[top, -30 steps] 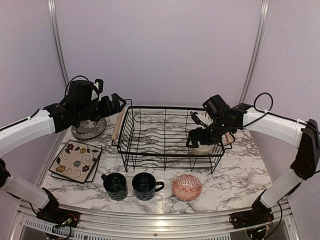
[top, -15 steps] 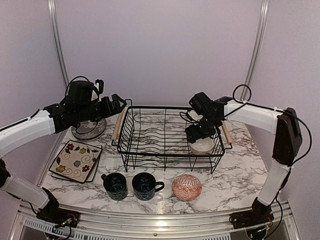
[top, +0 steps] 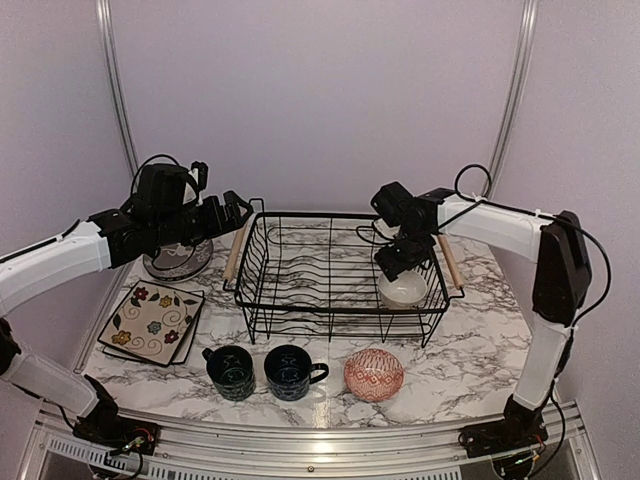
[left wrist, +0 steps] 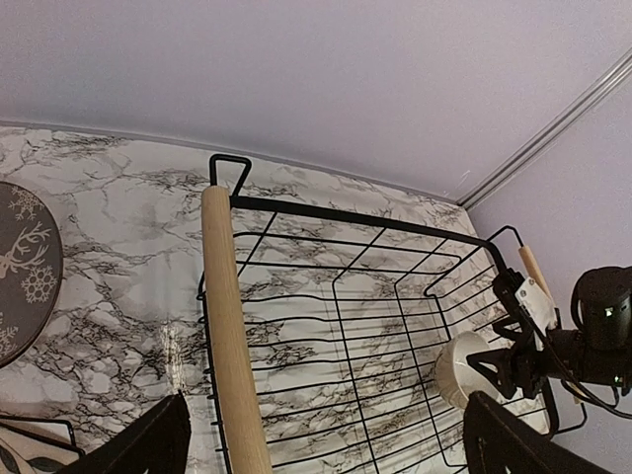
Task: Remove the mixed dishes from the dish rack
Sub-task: Grab the bowl from the dish rack.
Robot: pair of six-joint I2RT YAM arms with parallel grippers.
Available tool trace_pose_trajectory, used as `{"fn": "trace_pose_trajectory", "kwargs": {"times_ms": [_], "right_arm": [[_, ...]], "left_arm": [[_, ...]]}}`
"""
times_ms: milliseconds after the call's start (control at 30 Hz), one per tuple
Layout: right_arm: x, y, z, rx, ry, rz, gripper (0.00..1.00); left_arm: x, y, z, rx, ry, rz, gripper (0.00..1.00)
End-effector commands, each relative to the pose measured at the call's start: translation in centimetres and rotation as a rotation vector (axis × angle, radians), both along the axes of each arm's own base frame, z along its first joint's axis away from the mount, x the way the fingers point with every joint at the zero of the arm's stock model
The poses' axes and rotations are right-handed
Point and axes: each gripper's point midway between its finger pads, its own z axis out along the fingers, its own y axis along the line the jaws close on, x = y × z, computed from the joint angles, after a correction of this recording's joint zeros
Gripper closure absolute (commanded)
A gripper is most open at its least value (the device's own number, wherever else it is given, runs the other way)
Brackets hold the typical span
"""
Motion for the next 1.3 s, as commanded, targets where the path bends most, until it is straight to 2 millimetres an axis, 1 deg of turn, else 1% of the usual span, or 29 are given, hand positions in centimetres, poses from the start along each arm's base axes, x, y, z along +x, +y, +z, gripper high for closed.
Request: {"fn": "trace_pose_trajectory", "kwargs": {"times_ms": [0, 100, 200, 333, 433, 567, 700, 800, 900, 1000, 1067, 1267], "right_arm": [[0.8, -2.0, -0.6, -0.111, 0.02, 0.01, 0.27], [1.4, -2.6, -1.5, -0.129, 0.053, 0.035, 0.29], [2.2, -2.6, -1.9, -0.104, 0.06, 0.051, 0.34], [3.2, -3.4, -2.8, -0.1, 0.092, 0.066, 0.38], [3.0, -2.7, -4.1, -0.07, 0.144, 0.108, 0.41], [2.3, -1.6, -5.5, -0.019, 0.206, 0.141, 0.46], [2.0, -1.2, -6.0, -0.011, 0.218, 0.148, 0.54], [2.2, -1.0, -5.5, -0.01, 0.201, 0.148, 0.61], [2.4, -0.7, -4.4, 0.004, 0.171, 0.149, 0.73], [2.6, -0.6, -3.3, 0.021, 0.145, 0.146, 0.82], [2.6, -0.4, -2.5, 0.042, 0.12, 0.148, 0.87], [3.0, 0.7, 1.2, 0.142, 0.022, 0.153, 0.99]], "left_arm": [[0.0, 0.3, 0.3, -0.008, -0.009, 0.002, 0.01], [0.0, 0.1, 0.3, -0.014, -0.006, -0.006, 0.01], [0.0, -0.1, 0.4, -0.017, -0.005, -0.01, 0.01], [0.0, 0.0, 0.2, -0.01, 0.0, -0.01, 0.01], [0.1, -0.1, 0.2, -0.01, 0.003, -0.014, 0.01], [0.1, -0.2, 0.4, -0.012, 0.002, -0.016, 0.01], [0.2, -0.3, 0.3, -0.007, 0.003, -0.017, 0.01], [0.4, -0.6, 0.0, -0.007, 0.009, -0.024, 0.01], [0.6, -0.8, 0.0, -0.01, 0.011, -0.03, 0.01], [0.6, -0.9, 0.1, -0.012, 0.009, -0.032, 0.01], [0.7, -0.9, 0.1, -0.012, 0.007, -0.032, 0.01], [0.6, -0.9, 0.1, -0.011, 0.012, -0.035, 0.01]]}}
